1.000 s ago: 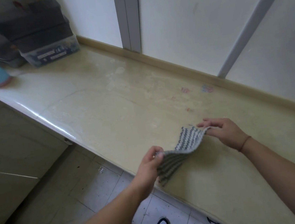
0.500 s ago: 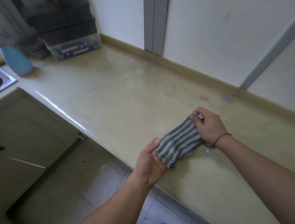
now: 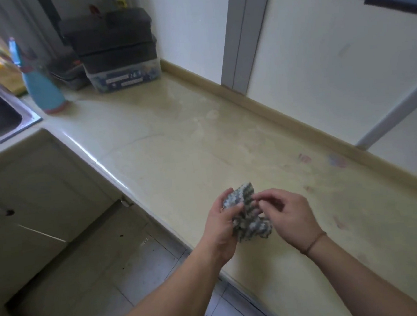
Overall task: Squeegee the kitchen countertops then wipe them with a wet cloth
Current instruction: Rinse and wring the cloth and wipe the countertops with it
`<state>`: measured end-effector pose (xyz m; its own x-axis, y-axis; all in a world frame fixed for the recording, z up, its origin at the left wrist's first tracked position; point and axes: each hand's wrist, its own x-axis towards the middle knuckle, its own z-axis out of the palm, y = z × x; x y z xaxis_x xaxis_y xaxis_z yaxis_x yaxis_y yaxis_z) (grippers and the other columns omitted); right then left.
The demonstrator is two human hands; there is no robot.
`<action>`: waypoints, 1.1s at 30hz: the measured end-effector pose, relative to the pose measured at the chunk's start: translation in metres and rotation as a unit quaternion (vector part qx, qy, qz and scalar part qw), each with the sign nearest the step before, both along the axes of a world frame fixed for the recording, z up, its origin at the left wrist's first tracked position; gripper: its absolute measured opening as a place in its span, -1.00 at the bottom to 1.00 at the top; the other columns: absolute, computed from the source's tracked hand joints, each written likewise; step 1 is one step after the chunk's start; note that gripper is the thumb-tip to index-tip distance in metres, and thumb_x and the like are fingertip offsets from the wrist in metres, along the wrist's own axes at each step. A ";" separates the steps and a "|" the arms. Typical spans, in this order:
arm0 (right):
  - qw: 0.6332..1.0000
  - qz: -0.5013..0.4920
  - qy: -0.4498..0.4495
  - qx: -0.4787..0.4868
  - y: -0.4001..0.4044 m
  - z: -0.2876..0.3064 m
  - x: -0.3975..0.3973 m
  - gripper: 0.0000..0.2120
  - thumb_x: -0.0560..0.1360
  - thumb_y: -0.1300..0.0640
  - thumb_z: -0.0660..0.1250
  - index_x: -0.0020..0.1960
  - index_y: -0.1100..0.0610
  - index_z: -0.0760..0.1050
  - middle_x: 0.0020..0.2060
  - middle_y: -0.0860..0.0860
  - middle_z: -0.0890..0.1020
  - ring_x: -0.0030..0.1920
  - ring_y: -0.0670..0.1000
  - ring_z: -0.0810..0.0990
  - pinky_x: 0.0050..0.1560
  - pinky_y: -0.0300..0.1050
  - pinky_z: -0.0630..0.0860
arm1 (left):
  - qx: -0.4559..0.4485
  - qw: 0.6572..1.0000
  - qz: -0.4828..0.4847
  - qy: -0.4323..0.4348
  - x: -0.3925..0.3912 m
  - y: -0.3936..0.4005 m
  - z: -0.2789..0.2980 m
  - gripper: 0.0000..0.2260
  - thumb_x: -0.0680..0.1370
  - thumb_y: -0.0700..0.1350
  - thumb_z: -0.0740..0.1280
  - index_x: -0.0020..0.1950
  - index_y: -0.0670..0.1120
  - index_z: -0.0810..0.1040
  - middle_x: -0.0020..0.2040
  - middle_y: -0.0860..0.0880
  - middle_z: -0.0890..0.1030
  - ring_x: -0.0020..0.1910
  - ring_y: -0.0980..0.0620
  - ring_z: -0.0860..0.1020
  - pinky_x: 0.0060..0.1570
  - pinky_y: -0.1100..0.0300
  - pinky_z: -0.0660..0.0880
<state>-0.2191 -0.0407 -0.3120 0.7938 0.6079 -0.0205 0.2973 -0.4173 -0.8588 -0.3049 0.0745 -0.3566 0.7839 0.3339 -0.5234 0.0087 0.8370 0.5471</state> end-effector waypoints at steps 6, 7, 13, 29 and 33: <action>0.946 0.010 0.317 0.069 -0.012 -0.016 0.020 -0.27 0.31 0.10 0.57 0.40 0.12 0.35 0.19 0.06 0.61 0.19 0.04 0.59 0.03 -0.16 0.58 | -0.010 1.000 -0.030 -0.002 -0.002 0.009 0.022 -0.71 0.61 -0.28 0.20 0.31 -0.07 0.45 0.21 -0.21 0.58 0.05 -0.17 0.61 0.06 -0.08 0.54; 0.918 0.034 0.386 0.089 -0.008 -0.017 0.019 -0.16 0.22 -0.02 0.63 0.39 0.17 0.36 0.17 0.13 0.63 0.14 0.12 0.62 -0.02 -0.12 0.61 | -0.003 0.999 -0.035 -0.003 -0.002 0.013 0.026 -0.71 0.61 -0.28 0.20 0.31 -0.08 0.45 0.22 -0.23 0.57 0.06 -0.17 0.61 0.07 -0.07 0.54; 0.877 0.104 0.463 0.070 0.027 -0.020 0.012 -0.06 0.02 -0.02 0.70 0.28 0.27 0.43 0.06 0.27 0.64 -0.05 0.20 0.63 -0.12 0.06 0.59 | 0.114 0.990 -0.080 0.006 0.002 0.039 0.039 -0.69 0.58 -0.32 0.23 0.27 -0.05 0.48 0.23 -0.19 0.53 0.16 -0.16 0.54 0.20 -0.09 0.49; 0.788 0.032 0.601 0.132 0.235 0.004 -0.020 -0.33 -0.31 0.18 0.71 -0.21 0.19 0.67 -0.34 0.09 0.61 -0.47 0.00 0.57 -0.59 -0.21 0.45 | 0.589 0.770 -0.159 0.185 -0.097 0.226 0.055 -0.41 0.57 0.05 0.26 0.55 0.09 0.09 0.52 0.02 0.25 0.47 0.00 0.26 0.44 0.11 0.22; 0.757 0.068 0.635 0.139 0.346 0.017 -0.068 -0.34 -0.07 0.21 0.67 -0.02 0.19 0.51 -0.32 0.10 0.58 -0.44 0.03 0.56 -0.55 -0.19 0.50 | 0.651 0.722 -0.075 0.222 -0.152 0.307 0.044 -0.33 0.52 -0.08 0.34 0.55 0.07 0.08 0.50 0.05 0.27 0.45 0.06 0.25 0.39 0.30 0.14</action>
